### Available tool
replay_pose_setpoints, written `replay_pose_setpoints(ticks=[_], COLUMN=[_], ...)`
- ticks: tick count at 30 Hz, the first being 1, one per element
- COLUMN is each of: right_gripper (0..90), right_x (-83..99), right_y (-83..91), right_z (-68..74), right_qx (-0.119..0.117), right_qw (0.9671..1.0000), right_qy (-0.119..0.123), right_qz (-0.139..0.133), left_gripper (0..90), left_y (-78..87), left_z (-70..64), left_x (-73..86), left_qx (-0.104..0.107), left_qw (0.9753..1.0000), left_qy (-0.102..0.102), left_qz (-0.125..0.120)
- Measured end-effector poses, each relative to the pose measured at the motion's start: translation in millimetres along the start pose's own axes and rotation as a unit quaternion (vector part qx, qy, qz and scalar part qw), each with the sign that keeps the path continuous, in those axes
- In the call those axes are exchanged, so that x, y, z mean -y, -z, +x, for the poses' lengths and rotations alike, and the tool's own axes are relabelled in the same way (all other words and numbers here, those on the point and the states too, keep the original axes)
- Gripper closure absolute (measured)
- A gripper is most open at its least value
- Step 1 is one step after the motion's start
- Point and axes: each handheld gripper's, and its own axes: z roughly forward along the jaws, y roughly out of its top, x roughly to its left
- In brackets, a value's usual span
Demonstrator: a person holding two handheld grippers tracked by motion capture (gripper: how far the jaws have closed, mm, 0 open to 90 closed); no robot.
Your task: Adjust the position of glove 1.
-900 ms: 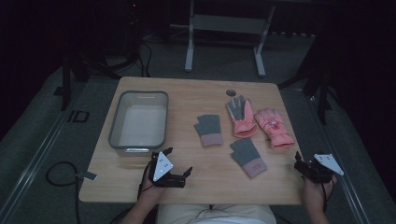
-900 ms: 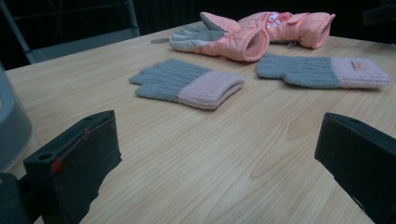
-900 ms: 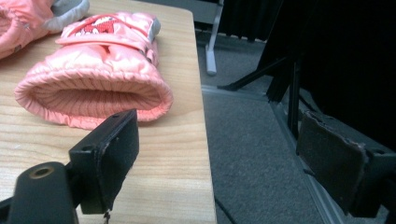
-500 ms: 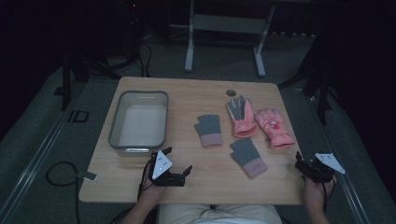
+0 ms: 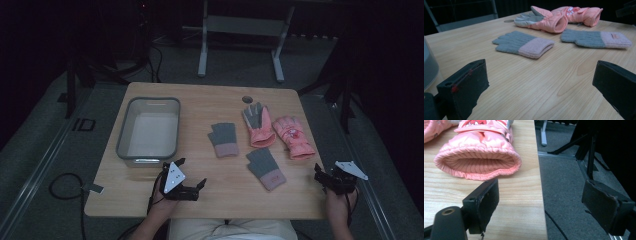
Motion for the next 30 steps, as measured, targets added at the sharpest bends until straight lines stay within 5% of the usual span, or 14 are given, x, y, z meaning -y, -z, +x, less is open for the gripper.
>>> replay_pose_setpoints(ticks=[13, 20, 23, 27, 30], right_gripper=[14.0, 13.6, 15.1, 16.1, 17.6], right_x=[-30.7, -64.5, -89.5, -113.3, -130.3], right_y=[11.1, 16.9, 20.8, 26.4, 29.4], right_z=[0.7, 8.3, 12.3, 20.7, 26.4], right_qx=[-0.032, -0.039, -0.066, -0.062, -0.098], right_qw=[0.9991, 0.9984, 0.9968, 0.9964, 0.9931], right_qy=[0.024, 0.022, 0.013, 0.015, 0.006], right_qz=[-0.013, -0.033, -0.043, -0.056, -0.065], left_gripper=[0.0, 0.0, 0.0, 0.0, 0.0], left_y=[1.1, 0.8, 1.0, 1.2, 1.7], left_z=[0.5, -1.1, 0.0, 0.1, 0.6], left_x=[0.5, 0.2, 0.4, 0.4, 0.7], left_qx=[0.000, -0.001, 0.000, 0.000, -0.002], left_qw=[1.0000, 1.0000, 1.0000, 1.0000, 0.9999], left_qy=[0.008, 0.002, 0.007, 0.009, 0.012], left_qz=[-0.003, 0.000, -0.002, -0.002, -0.004])
